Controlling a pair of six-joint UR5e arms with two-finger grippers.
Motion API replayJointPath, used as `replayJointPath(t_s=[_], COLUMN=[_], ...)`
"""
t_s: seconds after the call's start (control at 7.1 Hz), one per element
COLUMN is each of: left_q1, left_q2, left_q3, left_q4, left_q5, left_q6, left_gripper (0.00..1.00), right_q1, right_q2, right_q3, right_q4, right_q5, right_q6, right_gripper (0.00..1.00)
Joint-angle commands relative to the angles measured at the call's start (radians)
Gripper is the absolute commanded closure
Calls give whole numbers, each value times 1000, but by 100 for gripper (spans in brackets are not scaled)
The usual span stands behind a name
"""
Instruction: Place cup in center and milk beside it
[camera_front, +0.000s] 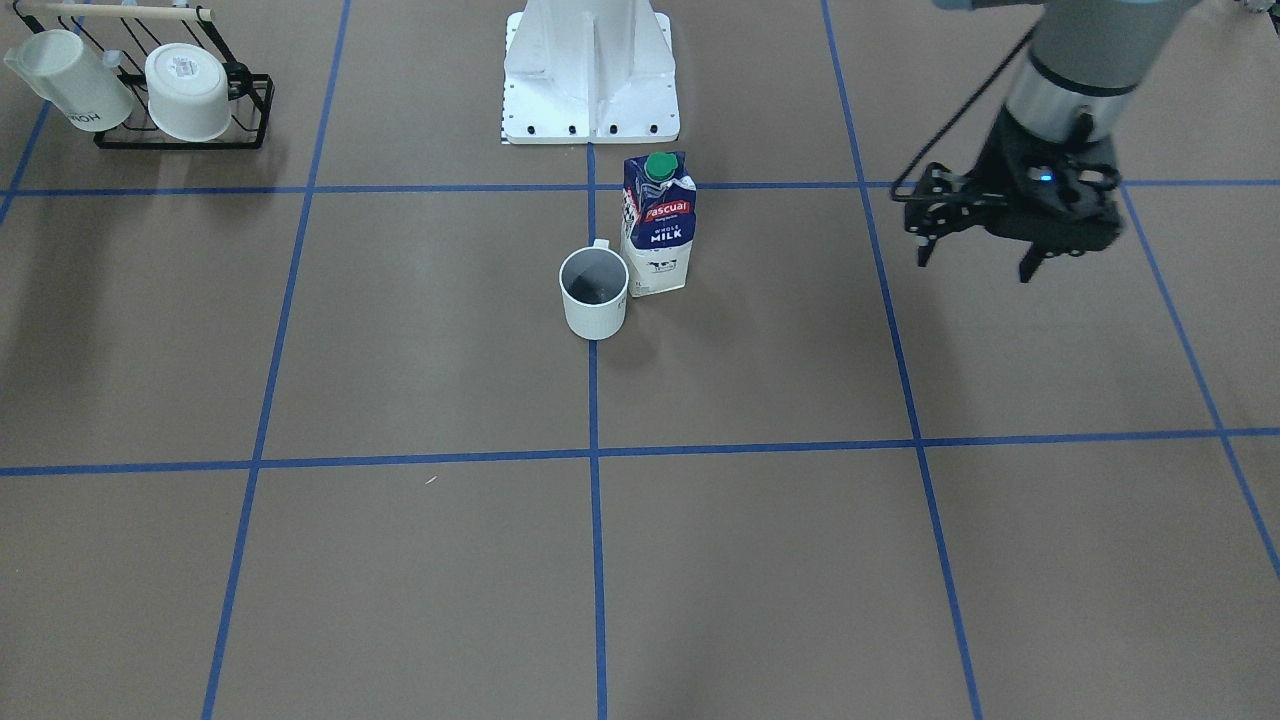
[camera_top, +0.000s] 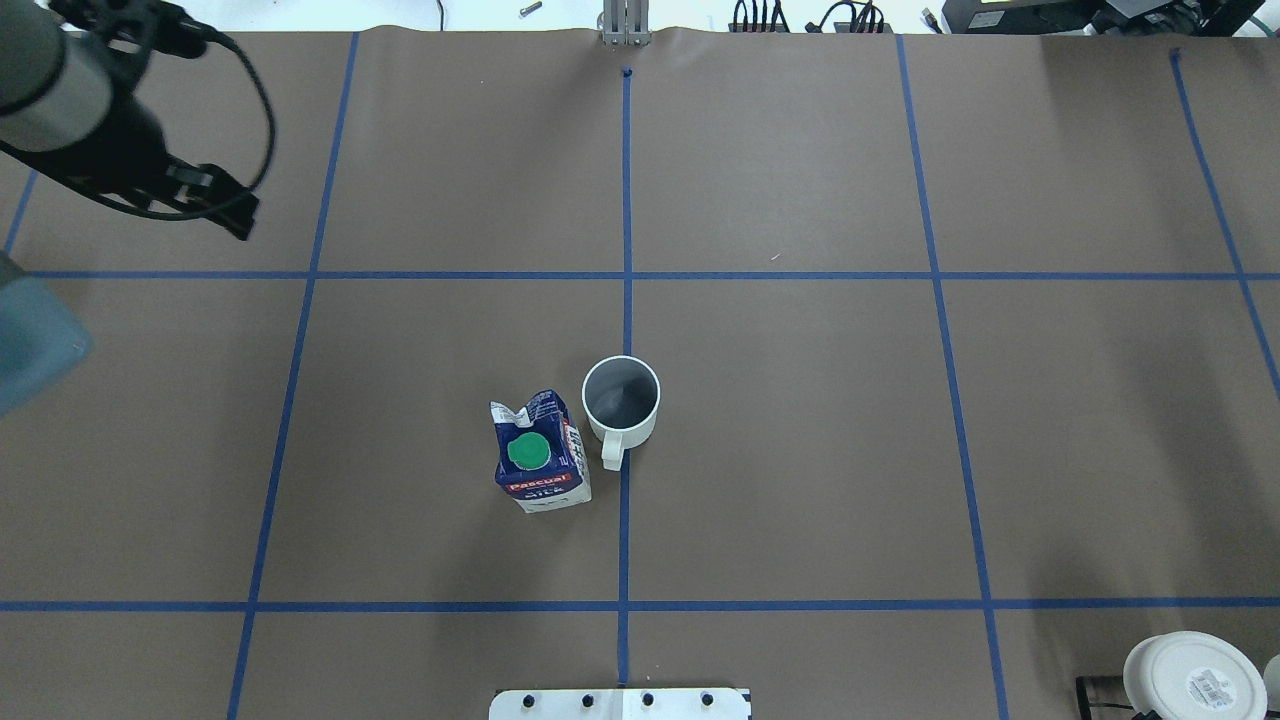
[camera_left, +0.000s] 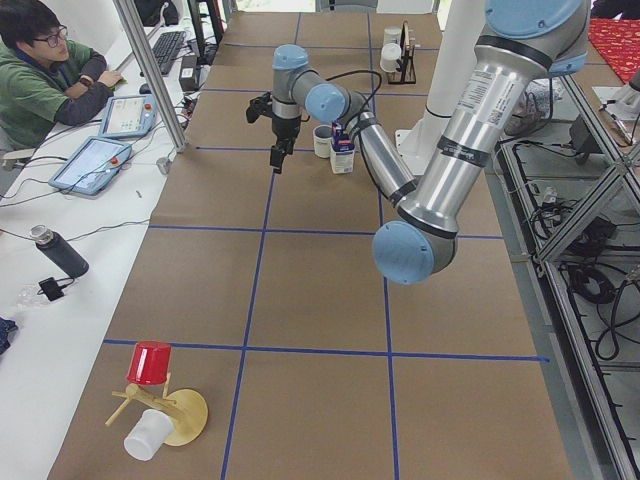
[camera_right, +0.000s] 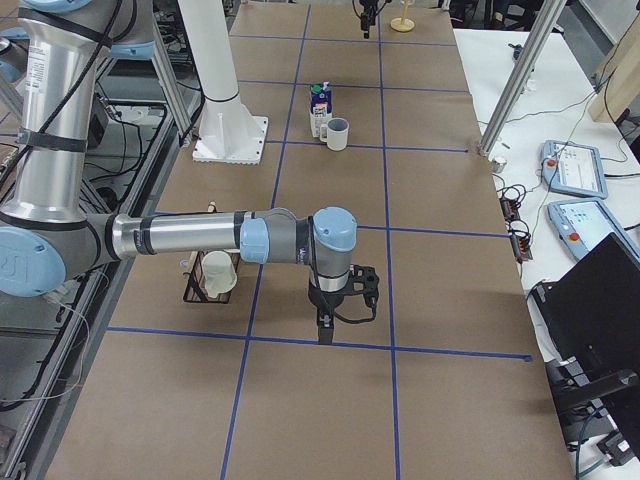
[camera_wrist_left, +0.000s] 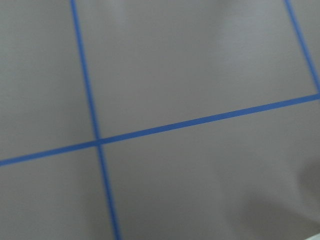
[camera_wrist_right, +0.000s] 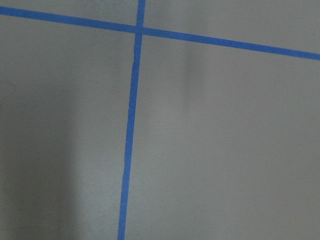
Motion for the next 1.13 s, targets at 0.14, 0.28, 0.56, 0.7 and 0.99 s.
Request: replayJointPath(t_s=[0.14, 0.28, 0.56, 0.7, 0.99], left_q1=[-407, -465, -501, -500, -521], left_q2=[137, 152, 248, 309, 325], left_q3=[305, 394, 473, 475, 434], left_q4=[-12, -8, -81, -139, -138], left_q5=[-185, -179, -184, -185, -182], left_q6=[663, 764, 760, 756, 750], left_gripper=[2, 2, 2, 2, 2], right_q1=[0, 1, 1, 1, 1], right_q2=[0, 0, 0, 0, 2], right_q3=[1, 3, 3, 3, 1], right_q4=[0, 0, 0, 2, 2], right_q5=[43, 43, 43, 43, 43], right_q6=[-2, -2, -2, -2, -2], right_gripper=[0, 0, 0, 0, 0])
